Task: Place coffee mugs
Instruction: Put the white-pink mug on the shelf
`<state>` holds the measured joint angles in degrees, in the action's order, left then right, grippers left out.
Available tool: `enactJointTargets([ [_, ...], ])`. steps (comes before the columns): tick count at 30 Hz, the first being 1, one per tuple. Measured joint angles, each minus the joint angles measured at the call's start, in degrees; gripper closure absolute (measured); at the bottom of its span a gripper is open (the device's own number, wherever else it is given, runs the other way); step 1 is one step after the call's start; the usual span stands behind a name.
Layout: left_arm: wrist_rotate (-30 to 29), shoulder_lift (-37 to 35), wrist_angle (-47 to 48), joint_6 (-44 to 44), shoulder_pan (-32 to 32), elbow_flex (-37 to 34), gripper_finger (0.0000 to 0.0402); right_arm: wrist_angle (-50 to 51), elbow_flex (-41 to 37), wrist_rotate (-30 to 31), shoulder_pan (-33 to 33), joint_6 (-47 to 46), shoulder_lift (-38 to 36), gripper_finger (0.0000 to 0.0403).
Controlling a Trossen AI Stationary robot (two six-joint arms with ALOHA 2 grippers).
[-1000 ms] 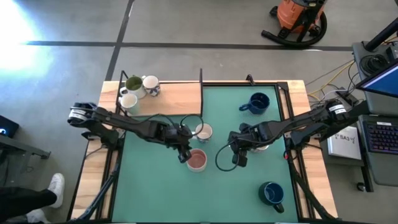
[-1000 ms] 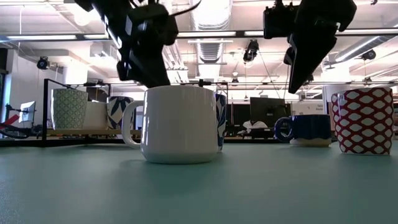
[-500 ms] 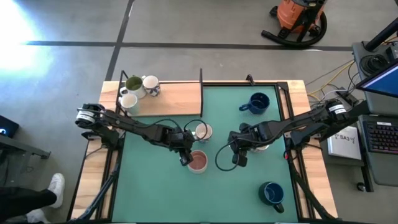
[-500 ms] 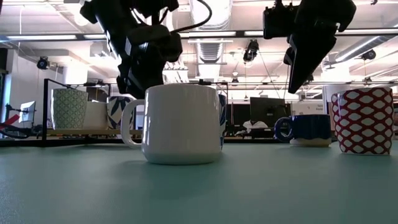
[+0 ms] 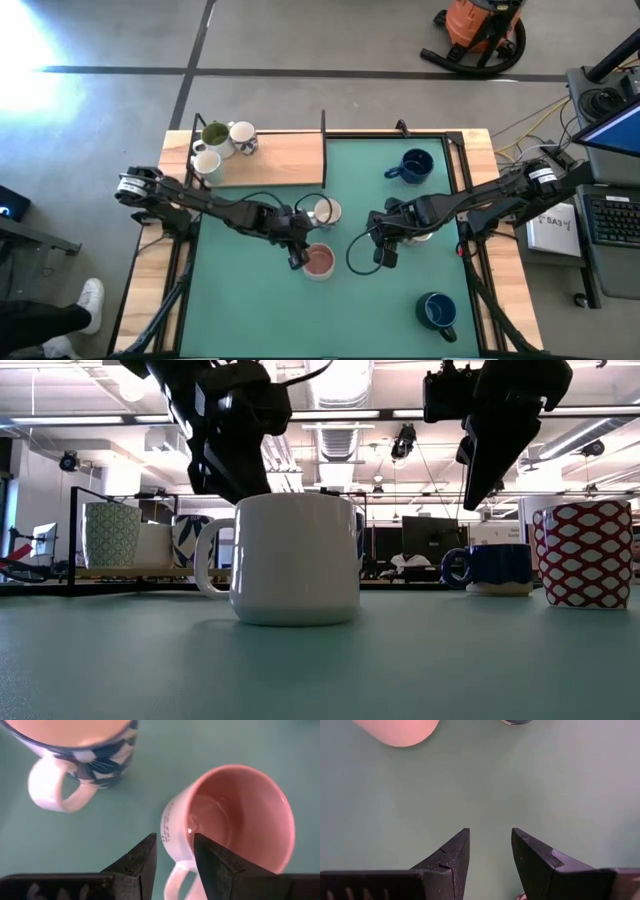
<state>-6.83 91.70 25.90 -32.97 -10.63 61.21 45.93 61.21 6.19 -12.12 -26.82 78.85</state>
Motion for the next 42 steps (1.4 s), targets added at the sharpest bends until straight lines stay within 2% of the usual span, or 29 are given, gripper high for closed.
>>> enactJointTargets([
  [20,0.0,3.7,-1.0,-2.3,-1.3,0.1,0.0292,-0.2,0.0,0.0,0.0,-0.2,0.0,0.0268],
  [24,0.0,3.7,-1.4,-2.3,-1.3,0.1,0.0318,-0.2,0.0,0.0,0.0,-0.2,0.0,0.0268],
  [31,-0.2,3.7,-1.0,-1.6,-1.3,0.1,0.0391,-0.4,0.0,0.0,0.0,-0.2,0.0,0.0268],
  [37,0.2,2.8,0.5,-1.4,-1.3,0.0,0.039,-0.4,0.0,0.0,0.0,-0.2,0.0,0.0268],
  [42,-2.6,1.9,11.3,-0.9,-1.3,3.8,0.0395,-0.4,0.0,0.0,0.0,-0.1,0.0,0.0268],
])
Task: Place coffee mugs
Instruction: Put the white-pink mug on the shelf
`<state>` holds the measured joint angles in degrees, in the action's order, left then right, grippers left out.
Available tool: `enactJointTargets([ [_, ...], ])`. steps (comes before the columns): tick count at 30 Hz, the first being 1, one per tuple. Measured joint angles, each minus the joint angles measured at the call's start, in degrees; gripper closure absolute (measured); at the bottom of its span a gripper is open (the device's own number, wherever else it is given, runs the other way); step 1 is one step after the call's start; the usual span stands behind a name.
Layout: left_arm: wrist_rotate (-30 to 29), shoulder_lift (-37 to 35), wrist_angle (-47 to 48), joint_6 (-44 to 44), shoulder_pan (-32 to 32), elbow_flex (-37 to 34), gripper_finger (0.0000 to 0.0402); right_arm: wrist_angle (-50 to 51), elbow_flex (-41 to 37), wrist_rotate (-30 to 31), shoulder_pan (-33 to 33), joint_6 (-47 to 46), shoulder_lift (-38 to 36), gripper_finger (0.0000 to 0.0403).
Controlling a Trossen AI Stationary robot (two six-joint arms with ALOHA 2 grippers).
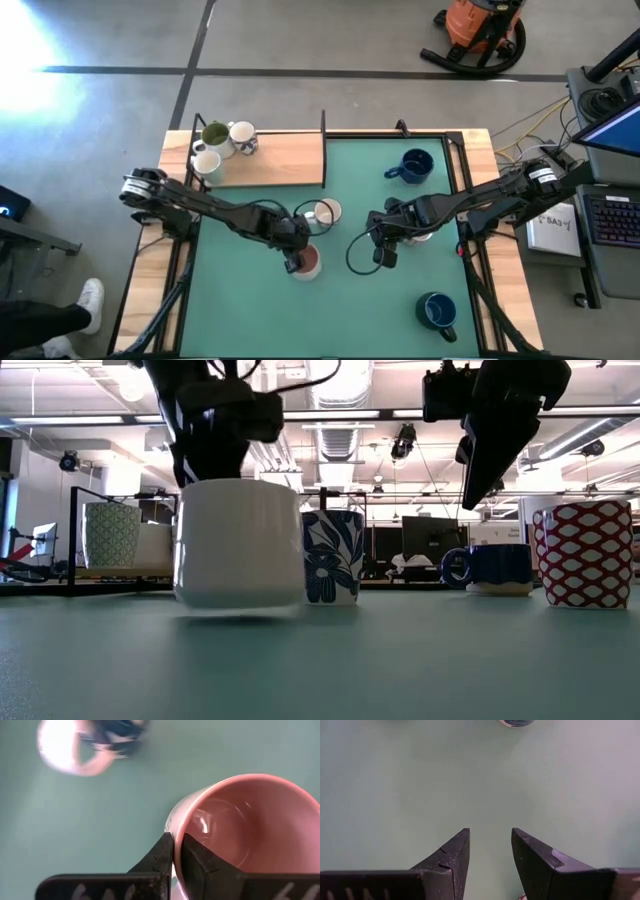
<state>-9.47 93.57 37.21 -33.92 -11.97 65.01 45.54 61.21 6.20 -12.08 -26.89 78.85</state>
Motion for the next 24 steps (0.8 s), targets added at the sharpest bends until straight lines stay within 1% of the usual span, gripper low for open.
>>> enactJointTargets([
  [5,-6.9,-0.6,12.1,0.3,0.1,4.7,0.0395,0.0,0.0,0.0,0.0,0.1,0.0,0.0268],
  [7,-8.9,-1.0,15.1,0.3,0.2,5.8,0.0395,0.0,0.0,0.0,0.0,0.1,0.0,0.0268],
  [10,-10.0,-2.4,17.6,0.3,0.7,6.2,0.0395,0.0,0.0,0.0,0.0,0.1,0.0,0.0268],
  [14,-10.1,-4.5,18.8,-0.3,2.2,4.4,0.0395,0.0,0.0,0.0,0.0,0.1,0.0,0.0268],
  [19,-9.9,-6.5,23.5,-3.9,4.2,2.3,0.0395,0.0,0.0,0.0,0.0,-0.1,0.0,0.0268],
  [24,-10.1,-9.7,27.2,-8.1,7.3,-3.2,0.0395,0.0,0.0,0.0,0.0,-0.1,0.0,0.0268],
])
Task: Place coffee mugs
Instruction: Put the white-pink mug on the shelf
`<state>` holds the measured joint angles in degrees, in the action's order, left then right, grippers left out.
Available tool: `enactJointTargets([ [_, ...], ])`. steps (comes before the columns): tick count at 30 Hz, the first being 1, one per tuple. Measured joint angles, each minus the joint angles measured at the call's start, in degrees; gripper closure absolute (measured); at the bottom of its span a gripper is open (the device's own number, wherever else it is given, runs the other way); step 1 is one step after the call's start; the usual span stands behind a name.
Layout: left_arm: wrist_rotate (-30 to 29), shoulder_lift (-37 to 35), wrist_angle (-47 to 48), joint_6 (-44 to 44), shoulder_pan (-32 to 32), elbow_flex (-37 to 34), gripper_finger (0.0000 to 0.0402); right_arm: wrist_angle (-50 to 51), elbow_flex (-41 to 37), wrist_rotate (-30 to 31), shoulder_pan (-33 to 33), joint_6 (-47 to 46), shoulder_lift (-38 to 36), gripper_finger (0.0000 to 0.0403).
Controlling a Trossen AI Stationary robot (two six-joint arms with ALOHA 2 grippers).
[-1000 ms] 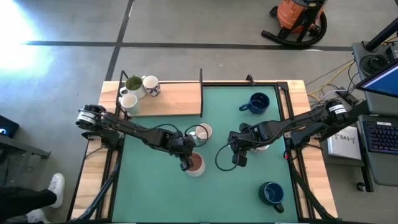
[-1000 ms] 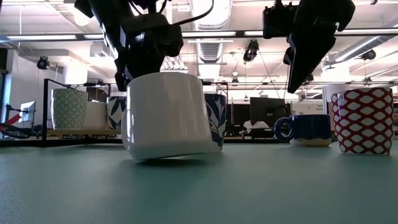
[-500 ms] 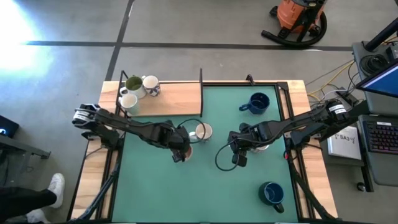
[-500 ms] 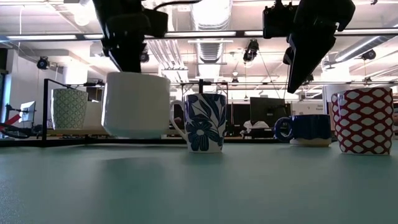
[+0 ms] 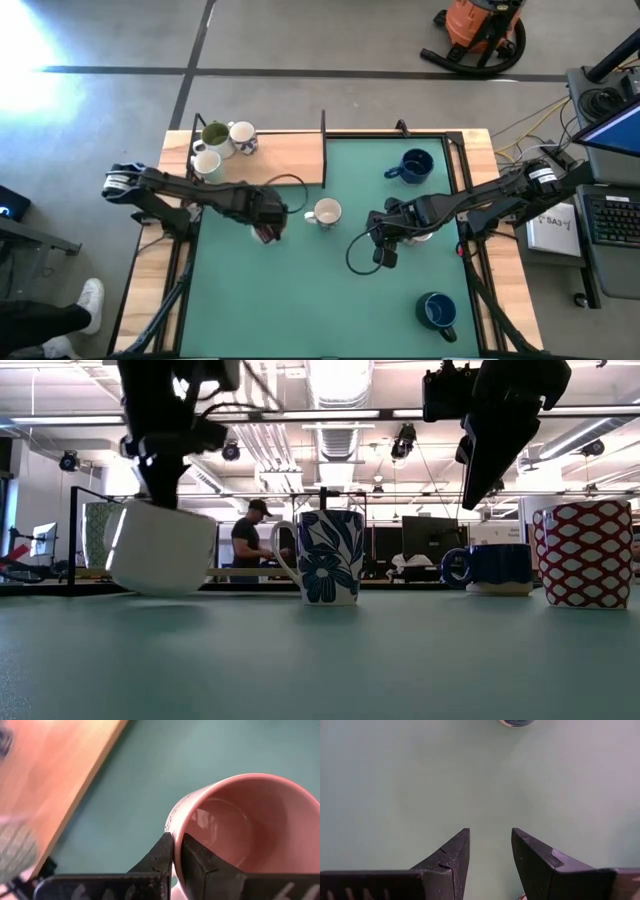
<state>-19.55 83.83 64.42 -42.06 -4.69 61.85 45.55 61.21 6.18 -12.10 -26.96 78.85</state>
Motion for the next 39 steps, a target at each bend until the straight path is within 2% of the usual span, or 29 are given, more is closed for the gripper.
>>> enactJointTargets([
  [12,-2.4,-15.1,-4.9,-15.7,6.4,-17.9,0.0389,0.0,0.0,0.0,0.0,0.0,0.0,0.0268],
  [19,-2.6,-20.4,-5.3,-17.0,6.4,-20.3,0.0373,0.0,0.0,0.0,0.0,0.0,0.0,0.0268],
  [23,-1.7,-22.3,-5.3,-12.6,6.3,-17.8,0.036,0.0,0.0,0.0,0.0,0.0,0.0,0.0268],
  [28,9.6,-22.6,-5.4,-3.1,5.9,-14.1,0.0334,0.0,0.0,-0.1,0.0,0.0,0.0,0.0268],
  [30,11.6,-22.5,-5.7,0.4,5.0,-12.8,0.0322,0.0,0.0,-0.1,0.0,0.0,0.0,0.0268],
  [39,12.1,-19.3,-6.2,11.4,-2.0,-11.5,0.0277,0.0,0.0,-0.1,0.0,0.0,0.0,0.0268],
])
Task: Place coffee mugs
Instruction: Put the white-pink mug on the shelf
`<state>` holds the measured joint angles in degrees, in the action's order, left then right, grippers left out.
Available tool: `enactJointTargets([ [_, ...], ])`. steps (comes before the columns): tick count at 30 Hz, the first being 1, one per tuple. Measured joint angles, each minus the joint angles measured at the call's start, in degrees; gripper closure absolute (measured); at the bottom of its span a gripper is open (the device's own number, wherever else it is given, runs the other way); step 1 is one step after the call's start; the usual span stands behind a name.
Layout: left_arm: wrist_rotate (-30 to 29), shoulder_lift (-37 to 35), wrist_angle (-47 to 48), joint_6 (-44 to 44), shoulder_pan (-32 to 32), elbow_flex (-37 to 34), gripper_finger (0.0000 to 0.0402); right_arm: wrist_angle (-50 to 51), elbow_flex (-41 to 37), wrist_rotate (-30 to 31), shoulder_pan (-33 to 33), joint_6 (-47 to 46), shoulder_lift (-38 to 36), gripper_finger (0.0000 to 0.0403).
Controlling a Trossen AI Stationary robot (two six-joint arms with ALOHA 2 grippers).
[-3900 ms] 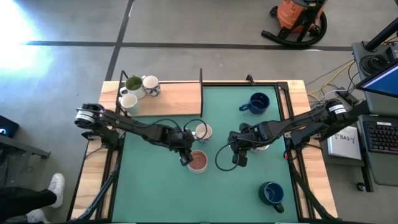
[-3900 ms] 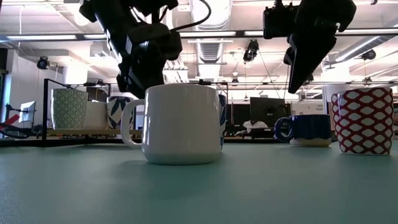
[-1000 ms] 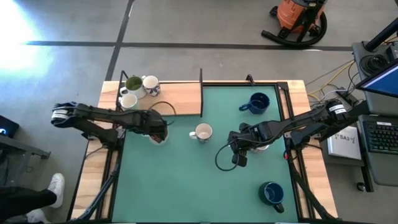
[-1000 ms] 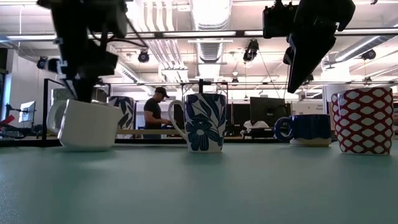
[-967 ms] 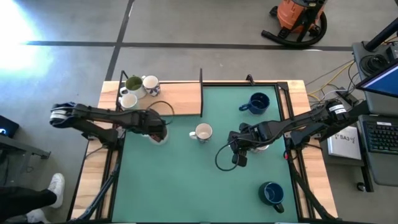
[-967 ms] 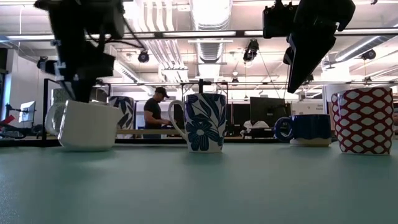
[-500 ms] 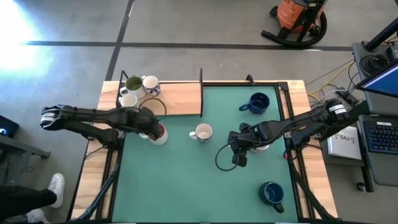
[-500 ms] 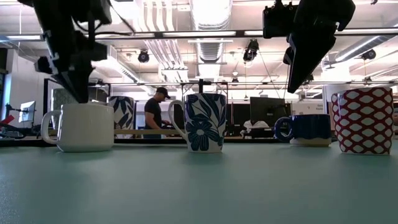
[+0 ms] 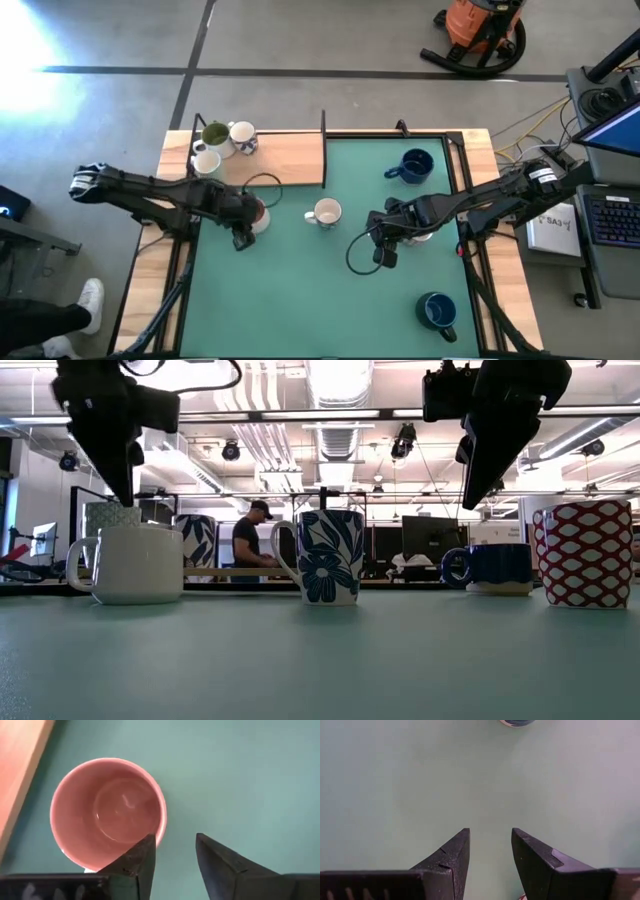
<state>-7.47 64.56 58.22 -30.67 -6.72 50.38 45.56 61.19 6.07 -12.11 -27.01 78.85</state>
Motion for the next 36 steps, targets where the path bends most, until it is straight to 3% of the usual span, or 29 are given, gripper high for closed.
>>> enactJointTargets([
  [6,-4.0,4.9,0.1,6.7,-0.9,-0.3,0.0262,0.0,0.0,0.0,0.0,0.0,0.0,0.0268],
  [14,-1.1,11.8,0.2,11.8,-0.8,-0.4,0.0262,0.0,0.0,0.0,0.0,-1.3,0.0,0.0268],
  [19,0.1,14.5,0.4,12.5,-0.7,-0.4,0.0302,0.0,0.0,0.0,0.0,-1.3,0.0,0.0268],
  [24,1.9,14.6,0.3,8.1,-0.4,-0.4,0.0388,0.0,0.0,0.0,0.0,-1.4,0.0,0.0268],
  [31,2.6,12.1,0.8,-0.7,1.6,-0.2,0.0394,-0.1,0.0,0.1,0.0,-0.9,0.0,0.0268],
  [36,-0.3,10.3,1.6,-1.7,4.9,1.9,0.0392,-0.2,0.0,0.1,0.0,-0.9,0.0,0.0268],
])
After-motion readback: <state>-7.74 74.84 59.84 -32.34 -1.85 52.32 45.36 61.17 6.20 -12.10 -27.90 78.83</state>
